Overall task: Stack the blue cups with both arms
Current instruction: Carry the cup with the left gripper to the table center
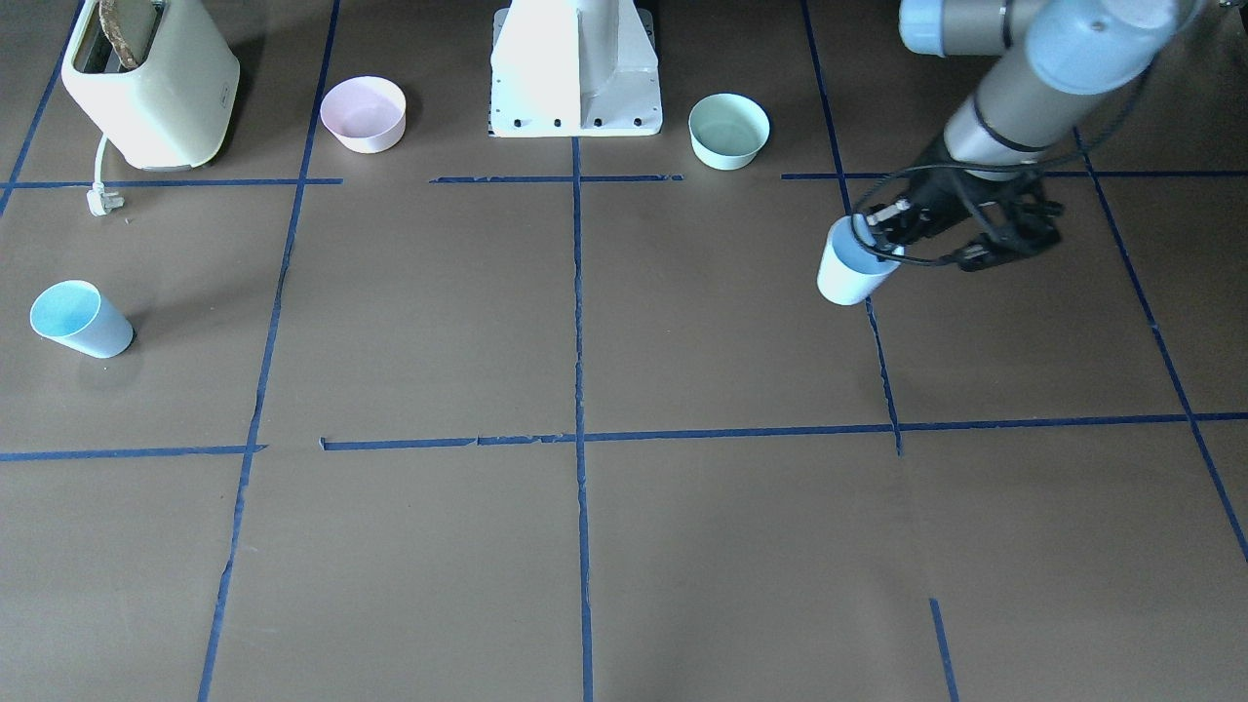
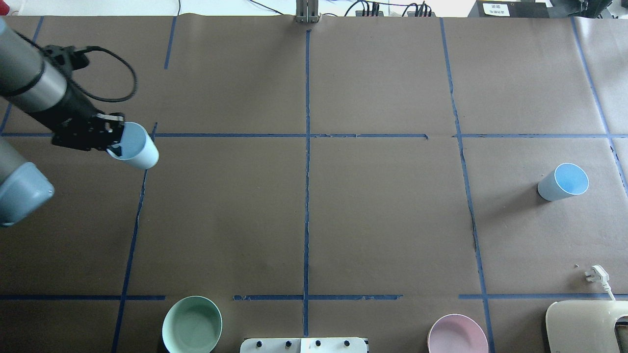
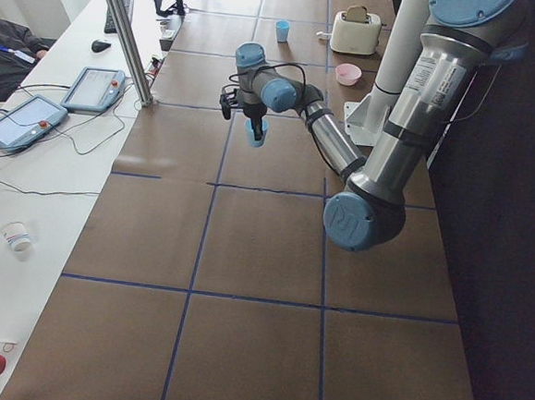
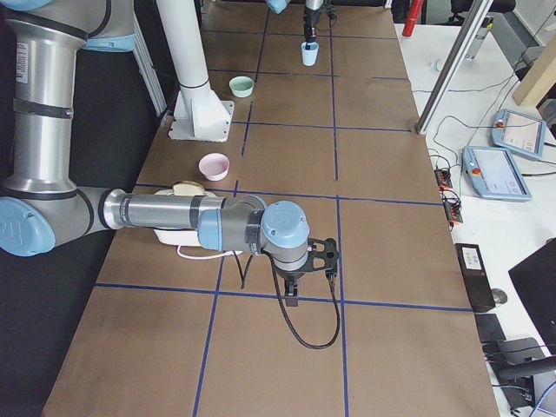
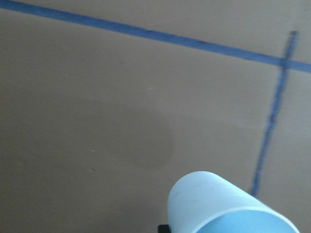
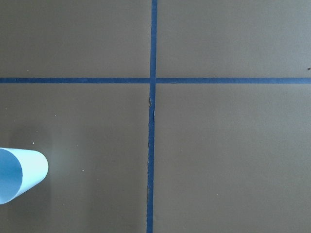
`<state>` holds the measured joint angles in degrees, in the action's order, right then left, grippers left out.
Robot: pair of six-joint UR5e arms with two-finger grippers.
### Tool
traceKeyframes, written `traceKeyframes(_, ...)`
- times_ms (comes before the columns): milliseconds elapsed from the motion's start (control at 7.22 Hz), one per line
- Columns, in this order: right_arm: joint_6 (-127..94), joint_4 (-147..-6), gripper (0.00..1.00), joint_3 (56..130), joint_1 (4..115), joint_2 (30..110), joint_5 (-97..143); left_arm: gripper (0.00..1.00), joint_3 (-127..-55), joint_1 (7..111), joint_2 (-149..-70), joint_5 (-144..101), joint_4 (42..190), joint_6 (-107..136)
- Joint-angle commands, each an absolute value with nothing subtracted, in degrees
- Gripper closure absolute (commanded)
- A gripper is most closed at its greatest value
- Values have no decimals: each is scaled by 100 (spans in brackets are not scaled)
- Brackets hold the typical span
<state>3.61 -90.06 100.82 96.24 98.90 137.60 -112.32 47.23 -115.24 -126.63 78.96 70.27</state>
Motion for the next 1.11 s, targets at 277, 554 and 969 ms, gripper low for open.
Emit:
traceKeyframes(277,-102,-9009,0,10081,9615,9870,13912,100,-9376,3333,-13295,-11543,9090,8970)
traceKeyframes(554,-97,-9000,0,10090,9615,9861,13913,100,-8519,3191,-13788,-11461,9438,9009)
traceKeyframes(969,-105,-8991,0,10116,9615,9844,13913,85,-8455,3076,-13790,-11426,9527,9000)
